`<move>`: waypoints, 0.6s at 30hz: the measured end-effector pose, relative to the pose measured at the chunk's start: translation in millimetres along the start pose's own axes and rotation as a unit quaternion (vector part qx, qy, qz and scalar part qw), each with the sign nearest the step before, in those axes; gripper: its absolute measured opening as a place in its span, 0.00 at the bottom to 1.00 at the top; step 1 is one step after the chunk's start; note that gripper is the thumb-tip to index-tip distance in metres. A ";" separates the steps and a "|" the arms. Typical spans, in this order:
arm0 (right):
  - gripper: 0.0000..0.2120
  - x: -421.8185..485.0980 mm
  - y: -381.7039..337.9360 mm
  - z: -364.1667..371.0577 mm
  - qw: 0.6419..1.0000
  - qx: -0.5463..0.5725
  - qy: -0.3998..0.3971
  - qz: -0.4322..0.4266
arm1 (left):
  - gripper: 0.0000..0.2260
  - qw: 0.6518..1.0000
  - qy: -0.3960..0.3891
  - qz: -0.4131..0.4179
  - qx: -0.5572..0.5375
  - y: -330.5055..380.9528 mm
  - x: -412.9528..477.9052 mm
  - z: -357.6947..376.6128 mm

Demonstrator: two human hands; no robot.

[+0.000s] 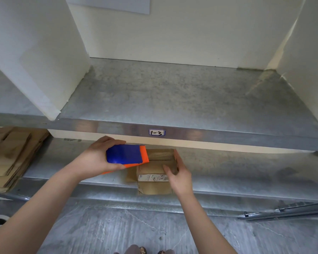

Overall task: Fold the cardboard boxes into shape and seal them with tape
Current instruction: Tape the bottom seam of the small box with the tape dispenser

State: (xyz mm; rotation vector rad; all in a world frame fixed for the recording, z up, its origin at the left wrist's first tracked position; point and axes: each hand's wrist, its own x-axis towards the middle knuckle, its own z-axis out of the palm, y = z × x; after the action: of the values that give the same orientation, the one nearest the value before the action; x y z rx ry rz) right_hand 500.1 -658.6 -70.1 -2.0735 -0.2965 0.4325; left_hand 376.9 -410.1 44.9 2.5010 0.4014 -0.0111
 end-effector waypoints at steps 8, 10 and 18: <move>0.39 11.9 2.3 -18.6 0.993 -0.059 -0.095 -0.033 | 0.36 0.998 0.012 -0.039 -0.044 -19.3 -10.2 7.6; 0.40 11.4 1.7 -20.3 0.994 -0.044 -0.095 -0.030 | 0.36 0.998 0.012 -0.034 -0.046 -17.8 -10.1 6.7; 0.38 10.0 -5.8 -9.3 0.996 -0.014 -0.086 0.012 | 0.31 0.996 -0.042 -0.027 -0.075 -22.3 -3.0 -23.4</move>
State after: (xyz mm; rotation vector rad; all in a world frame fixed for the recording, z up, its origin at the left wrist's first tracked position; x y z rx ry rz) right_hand 512.9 -659.2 -62.6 -2.0720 -0.3828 0.6259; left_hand 365.8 -380.3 51.9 2.3324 0.4201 -0.1031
